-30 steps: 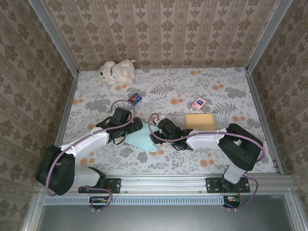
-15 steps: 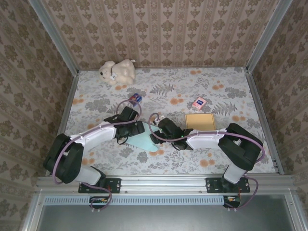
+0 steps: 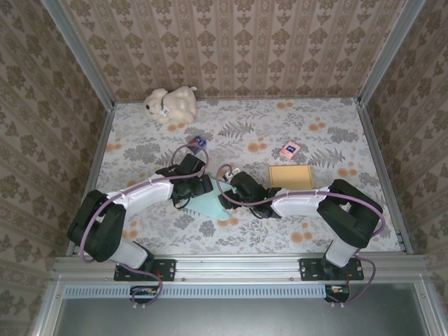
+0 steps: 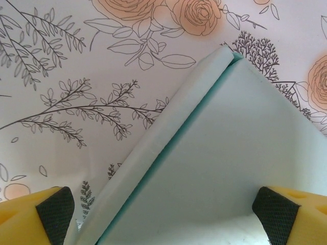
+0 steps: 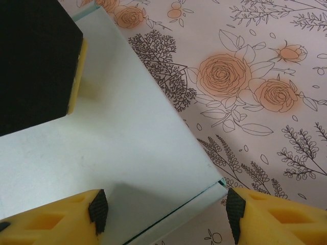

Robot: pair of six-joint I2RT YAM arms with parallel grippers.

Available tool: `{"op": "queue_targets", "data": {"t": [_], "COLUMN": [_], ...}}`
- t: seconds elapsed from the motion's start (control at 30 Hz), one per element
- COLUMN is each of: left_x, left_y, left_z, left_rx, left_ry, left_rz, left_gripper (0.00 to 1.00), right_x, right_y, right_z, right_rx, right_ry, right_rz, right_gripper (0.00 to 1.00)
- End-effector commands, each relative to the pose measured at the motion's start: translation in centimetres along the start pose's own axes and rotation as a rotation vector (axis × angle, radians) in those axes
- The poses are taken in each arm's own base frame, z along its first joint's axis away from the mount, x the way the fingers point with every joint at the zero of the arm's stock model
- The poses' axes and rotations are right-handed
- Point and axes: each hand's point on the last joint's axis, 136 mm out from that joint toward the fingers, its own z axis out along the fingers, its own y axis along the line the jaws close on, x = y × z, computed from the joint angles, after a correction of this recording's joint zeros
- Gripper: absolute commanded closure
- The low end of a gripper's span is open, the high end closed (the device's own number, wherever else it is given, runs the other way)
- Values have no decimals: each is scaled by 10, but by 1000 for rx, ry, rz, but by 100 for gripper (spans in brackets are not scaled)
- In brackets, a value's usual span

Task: Fold the paper box

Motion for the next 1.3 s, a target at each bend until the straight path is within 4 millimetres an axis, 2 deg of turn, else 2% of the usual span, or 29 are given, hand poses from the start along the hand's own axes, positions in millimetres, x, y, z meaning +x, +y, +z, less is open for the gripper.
{"op": "queue_targets", "data": {"t": [0.0, 0.27, 0.5, 0.77, 1.0, 1.13, 1.27], "left_x": [24, 32, 34, 36, 36, 36, 39], "left_y": [8, 14, 23, 26, 27, 29, 30], "left_z": [12, 13, 15, 18, 19, 20, 21], "left_rx": [-14, -3, -30, -37, -39, -44, -41], "left_ry": [84, 109, 95, 95, 89, 88, 90], "left_rz": [-19, -107, -116, -110, -117, -129, -144], "left_gripper": [0, 0, 0, 0, 1, 1, 2], "right_x": [19, 19, 17, 1, 5, 15, 22], "right_y": [-5, -5, -3, 3, 18, 25, 44], "right_z": [1, -2, -5, -31, -53, -56, -56], "right_rx": [8, 5, -8, -17, -36, -60, -132], "right_ry": [56, 49, 44, 4, -3, 22, 28], "right_rz": [-4, 4, 19, 98, 196, 309, 362], "right_gripper": [35, 35, 35, 35, 35, 35, 36]}}
